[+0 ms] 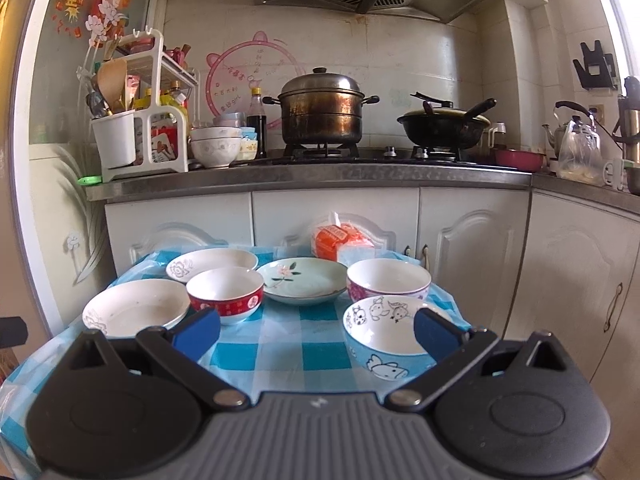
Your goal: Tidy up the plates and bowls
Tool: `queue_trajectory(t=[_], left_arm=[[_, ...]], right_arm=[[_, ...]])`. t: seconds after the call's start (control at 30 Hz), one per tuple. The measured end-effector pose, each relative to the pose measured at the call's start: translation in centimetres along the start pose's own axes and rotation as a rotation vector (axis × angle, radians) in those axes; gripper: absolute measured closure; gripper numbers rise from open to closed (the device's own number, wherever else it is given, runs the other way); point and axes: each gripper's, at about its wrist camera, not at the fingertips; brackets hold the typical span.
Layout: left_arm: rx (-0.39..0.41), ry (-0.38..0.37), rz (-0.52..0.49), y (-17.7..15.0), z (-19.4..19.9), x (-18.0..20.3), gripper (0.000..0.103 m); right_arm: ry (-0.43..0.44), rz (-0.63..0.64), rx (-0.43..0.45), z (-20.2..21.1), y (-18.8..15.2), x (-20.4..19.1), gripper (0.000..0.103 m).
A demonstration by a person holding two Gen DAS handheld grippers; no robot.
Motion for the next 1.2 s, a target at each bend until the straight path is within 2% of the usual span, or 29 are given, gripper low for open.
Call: queue_trajectory(t=[0.17,0.73,0.97,1.2], left_arm=[[0.000,-0.001,0.005,-0.1,0.0,0.0,0.000],[-0.088,-0.051,-0.014,-0.9,-1.2,1.6,0.000],[-0.126,-0.087,-0.025,-1.4,-2.3,2.7,0.000],[-0.148,-0.160,-0.035,-2.6,-3.2,4.3,0.000]], right_arm=[[-0.016,-0.019,0.000,0.1,-0.4,0.4,0.001],[-0.045,-0.058,-0.055,-1.2,-2.5,3.0,0.001],[-0.069,-0.084,-0.064,-1.7,-3.5,4.8,0.001],[-0.107,-0.139,-0.056,-2.1,-4.7,7.4,0.001]])
Point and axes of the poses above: each gripper's, at about its wrist camera, not at the fingertips, and z roughly against the way its jaws point, x to its right, y to its top, and after that the axes turned 9 degrees about x, right-handed
